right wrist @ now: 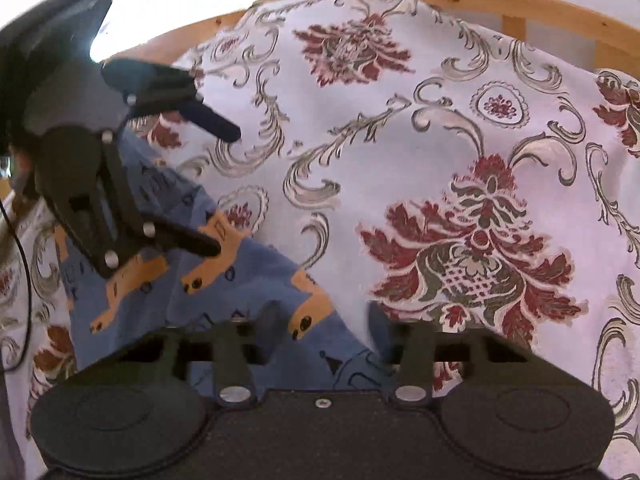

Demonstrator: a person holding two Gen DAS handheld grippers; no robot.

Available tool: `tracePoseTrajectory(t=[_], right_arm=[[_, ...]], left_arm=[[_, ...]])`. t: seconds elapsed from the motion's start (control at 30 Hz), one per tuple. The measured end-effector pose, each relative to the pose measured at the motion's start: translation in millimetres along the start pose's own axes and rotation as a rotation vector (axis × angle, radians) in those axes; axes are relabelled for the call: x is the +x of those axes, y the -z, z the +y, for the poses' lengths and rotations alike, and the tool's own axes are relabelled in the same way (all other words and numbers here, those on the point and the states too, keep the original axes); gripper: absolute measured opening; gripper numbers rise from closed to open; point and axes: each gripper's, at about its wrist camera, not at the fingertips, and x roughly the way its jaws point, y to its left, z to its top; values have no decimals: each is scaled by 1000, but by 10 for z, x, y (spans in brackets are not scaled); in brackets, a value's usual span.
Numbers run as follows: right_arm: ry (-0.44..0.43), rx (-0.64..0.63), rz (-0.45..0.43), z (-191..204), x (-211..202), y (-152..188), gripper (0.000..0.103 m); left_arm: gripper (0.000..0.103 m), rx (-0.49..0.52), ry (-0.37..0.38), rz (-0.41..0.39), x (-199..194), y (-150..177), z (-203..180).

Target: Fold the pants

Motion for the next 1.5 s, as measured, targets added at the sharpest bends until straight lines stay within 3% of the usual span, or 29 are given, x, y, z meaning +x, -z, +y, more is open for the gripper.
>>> tracePoseTrajectory(t=[0.07, 0.17, 0.27, 0.33, 0.53, 0.6, 0.63, 0.67, 0.7, 0.77, 0.8, 0.83, 0.9, 1.03, 1.13, 1.33, 1.5], right_arm=[[15, -18, -16, 48, -25, 34, 12], [90, -99, -57, 217, -128, 93, 4], [155, -249, -104, 526, -284, 204, 0], [151, -311, -116, 706, -361, 295, 0], [175, -286, -127, 755, -337, 333, 0], [192, -246, -135, 674, -305, 285, 18], [201, -216, -148, 609, -304, 256, 34], [193, -189, -147, 548, -292, 225, 41], [177, -159, -142, 477, -275, 196, 41], [160, -113, -112, 363, -205, 147, 32], [151, -100, -98, 326, -171, 135, 25], [140, -89, -85, 293, -132, 128, 11], [135, -82, -75, 280, -91, 144, 1], [187, -170, -132, 475, -228, 228, 0], [237, -332, -169, 800, -403, 344, 0], [239, -457, -138, 1174, -389, 594, 0], [205, -512, -102, 1276, -323, 693, 0]], left_arm=[[103, -15, 4, -3, 8, -9, 14], [103, -68, 44, -6, -10, -33, 74], [103, -137, 104, -2, -60, -84, 175], [103, -186, 141, 12, -84, -132, 241], [103, -235, 169, 40, -65, -267, 254], [103, -220, 169, 43, -62, -294, 220], [103, -206, 168, 44, -61, -305, 199], [103, -199, 165, 44, -63, -311, 176], [103, -190, 165, 45, -59, -317, 158], [103, -186, 169, 49, -46, -326, 132], [103, -190, 172, 52, -33, -328, 125], [103, -194, 178, 56, -24, -328, 120], [103, -204, 189, 63, -8, -330, 113], [103, -241, 217, 71, -12, -328, 148], [103, -299, 251, 77, -55, -340, 218], [97, -364, 308, 152, -96, -403, 230], [91, -371, 283, 258, -36, -461, 99]])
